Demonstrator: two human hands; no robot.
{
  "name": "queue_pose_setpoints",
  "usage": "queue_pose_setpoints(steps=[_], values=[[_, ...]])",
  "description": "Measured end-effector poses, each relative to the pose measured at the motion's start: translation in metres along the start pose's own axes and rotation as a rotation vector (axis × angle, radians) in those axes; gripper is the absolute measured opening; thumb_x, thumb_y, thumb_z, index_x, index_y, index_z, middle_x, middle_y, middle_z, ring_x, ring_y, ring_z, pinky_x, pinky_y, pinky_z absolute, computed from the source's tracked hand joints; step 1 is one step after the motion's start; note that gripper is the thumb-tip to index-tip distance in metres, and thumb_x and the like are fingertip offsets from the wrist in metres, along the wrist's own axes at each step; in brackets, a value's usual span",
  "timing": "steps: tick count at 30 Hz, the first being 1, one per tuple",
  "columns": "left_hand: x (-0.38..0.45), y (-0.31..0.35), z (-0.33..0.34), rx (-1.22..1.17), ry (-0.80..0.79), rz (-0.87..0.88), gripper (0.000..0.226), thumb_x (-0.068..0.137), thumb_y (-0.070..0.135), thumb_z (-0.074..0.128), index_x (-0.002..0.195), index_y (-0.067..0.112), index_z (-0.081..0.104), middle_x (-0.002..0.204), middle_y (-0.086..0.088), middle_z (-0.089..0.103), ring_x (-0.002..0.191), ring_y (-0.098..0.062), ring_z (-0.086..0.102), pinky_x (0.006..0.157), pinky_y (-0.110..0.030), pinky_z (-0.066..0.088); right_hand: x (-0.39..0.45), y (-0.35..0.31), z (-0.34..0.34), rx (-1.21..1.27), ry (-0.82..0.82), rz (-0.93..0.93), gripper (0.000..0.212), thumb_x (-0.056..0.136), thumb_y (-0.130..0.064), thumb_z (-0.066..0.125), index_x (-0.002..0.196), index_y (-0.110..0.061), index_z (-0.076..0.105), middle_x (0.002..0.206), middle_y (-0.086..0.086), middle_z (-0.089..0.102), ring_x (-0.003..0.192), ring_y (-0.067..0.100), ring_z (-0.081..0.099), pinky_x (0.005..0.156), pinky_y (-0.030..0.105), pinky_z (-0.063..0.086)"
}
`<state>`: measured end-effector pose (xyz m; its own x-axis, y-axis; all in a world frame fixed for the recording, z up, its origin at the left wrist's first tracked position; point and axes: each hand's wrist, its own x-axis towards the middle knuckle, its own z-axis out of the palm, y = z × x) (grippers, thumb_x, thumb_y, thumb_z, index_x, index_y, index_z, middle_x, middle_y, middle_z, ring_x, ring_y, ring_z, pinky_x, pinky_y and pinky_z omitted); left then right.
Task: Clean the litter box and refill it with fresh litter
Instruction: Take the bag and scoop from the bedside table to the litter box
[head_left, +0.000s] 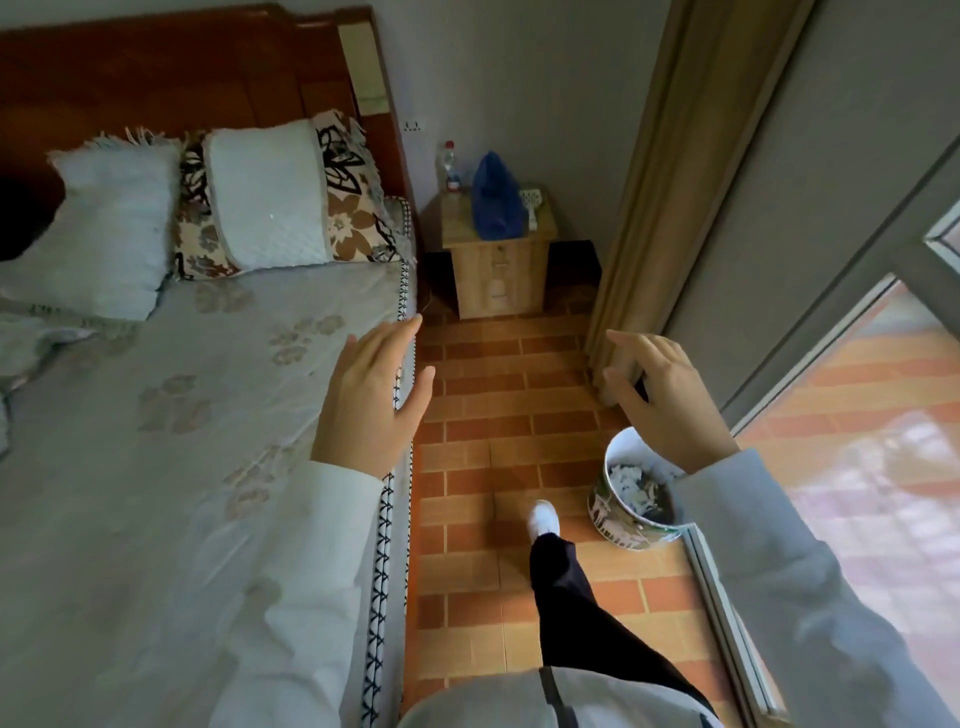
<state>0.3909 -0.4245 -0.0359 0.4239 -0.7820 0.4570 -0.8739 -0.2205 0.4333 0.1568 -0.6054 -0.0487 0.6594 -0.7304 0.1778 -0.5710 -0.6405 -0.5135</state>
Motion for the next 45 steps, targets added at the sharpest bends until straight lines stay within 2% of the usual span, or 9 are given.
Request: queue_pose_setpoints(steps=[5, 11, 19, 23, 27, 31, 34, 37, 45], values=[[0.106, -0.030, 0.044, 0.044, -0.002, 0.005, 0.045, 0.094, 0.029, 0.050, 0.137, 0.017, 0.044, 0.137, 0.000, 0.051, 0.126, -0.015, 0.046, 0.113, -0.039, 0.029, 0.111, 0.023, 0.011, 0.037, 0.015, 0.023, 0.043, 0.097, -0.027, 0.049, 0.139, -0.017, 0.045, 0.138, 0.005, 0.049, 0.132, 0.022, 0.039, 0.107, 0.034, 0.034], [0.242, -0.057, 0.090, 0.054, 0.038, -0.020, 0.045, 0.094, 0.030, 0.050, 0.137, 0.017, 0.045, 0.134, -0.002, 0.053, 0.123, -0.018, 0.048, 0.102, -0.028, 0.039, 0.266, 0.058, 0.005, 0.031, 0.007, 0.018, 0.045, 0.098, -0.035, 0.044, 0.141, -0.024, 0.040, 0.142, 0.000, 0.045, 0.134, 0.019, 0.039, 0.108, 0.035, 0.036], [0.369, -0.113, 0.148, 0.070, 0.031, -0.072, 0.047, 0.093, 0.039, 0.045, 0.135, 0.017, 0.047, 0.130, -0.004, 0.056, 0.118, -0.020, 0.052, 0.099, -0.036, 0.046, 0.432, 0.094, 0.025, 0.028, -0.015, 0.026, 0.044, 0.097, -0.036, 0.045, 0.140, -0.025, 0.041, 0.138, 0.002, 0.049, 0.125, 0.021, 0.048, 0.104, 0.037, 0.044], [0.421, -0.148, 0.180, 0.078, 0.030, -0.124, 0.045, 0.093, 0.035, 0.049, 0.134, 0.017, 0.048, 0.128, -0.005, 0.058, 0.116, -0.020, 0.053, 0.096, -0.031, 0.046, 0.501, 0.113, 0.049, 0.048, -0.037, 0.011, 0.041, 0.097, -0.036, 0.046, 0.137, -0.024, 0.045, 0.137, 0.001, 0.052, 0.125, 0.020, 0.049, 0.100, 0.029, 0.040], [0.485, -0.190, 0.220, 0.049, 0.009, -0.131, 0.045, 0.092, 0.036, 0.046, 0.133, 0.015, 0.049, 0.120, -0.008, 0.061, 0.109, -0.022, 0.056, 0.090, -0.039, 0.050, 0.579, 0.134, 0.075, 0.081, -0.060, 0.008, 0.040, 0.097, -0.033, 0.048, 0.135, -0.024, 0.046, 0.136, 0.002, 0.052, 0.125, 0.019, 0.048, 0.101, 0.030, 0.040], [0.567, -0.229, 0.252, 0.037, -0.012, -0.144, 0.047, 0.093, 0.035, 0.045, 0.135, 0.016, 0.047, 0.124, -0.007, 0.059, 0.112, -0.021, 0.054, 0.095, -0.034, 0.046, 0.669, 0.150, 0.095, 0.082, -0.061, 0.009, 0.043, 0.096, -0.032, 0.048, 0.137, -0.020, 0.047, 0.137, 0.004, 0.052, 0.124, 0.020, 0.049, 0.100, 0.028, 0.037], [0.637, -0.254, 0.270, 0.028, -0.042, -0.132, 0.050, 0.092, 0.039, 0.042, 0.134, 0.014, 0.048, 0.125, -0.007, 0.058, 0.114, -0.022, 0.054, 0.097, -0.039, 0.047, 0.739, 0.155, 0.101, 0.083, -0.049, 0.020, 0.042, 0.097, -0.029, 0.049, 0.137, -0.018, 0.047, 0.137, 0.004, 0.051, 0.126, 0.020, 0.046, 0.101, 0.025, 0.033], [0.699, -0.274, 0.286, 0.017, -0.054, -0.155, 0.046, 0.091, 0.029, 0.050, 0.135, 0.015, 0.047, 0.128, -0.007, 0.056, 0.117, -0.022, 0.052, 0.100, -0.038, 0.044, 0.802, 0.157, 0.105, 0.114, -0.026, 0.033, 0.040, 0.097, -0.025, 0.051, 0.136, -0.018, 0.048, 0.137, 0.004, 0.051, 0.127, 0.021, 0.046, 0.099, 0.022, 0.031], [0.797, -0.308, 0.329, 0.029, -0.083, -0.162, 0.043, 0.091, 0.022, 0.056, 0.132, 0.013, 0.050, 0.125, -0.007, 0.058, 0.114, -0.023, 0.054, 0.098, -0.034, 0.041, 0.905, 0.187, 0.129, 0.159, -0.072, 0.076, 0.041, 0.096, -0.027, 0.050, 0.136, -0.016, 0.047, 0.136, 0.006, 0.051, 0.126, 0.022, 0.046, 0.103, 0.033, 0.038]])
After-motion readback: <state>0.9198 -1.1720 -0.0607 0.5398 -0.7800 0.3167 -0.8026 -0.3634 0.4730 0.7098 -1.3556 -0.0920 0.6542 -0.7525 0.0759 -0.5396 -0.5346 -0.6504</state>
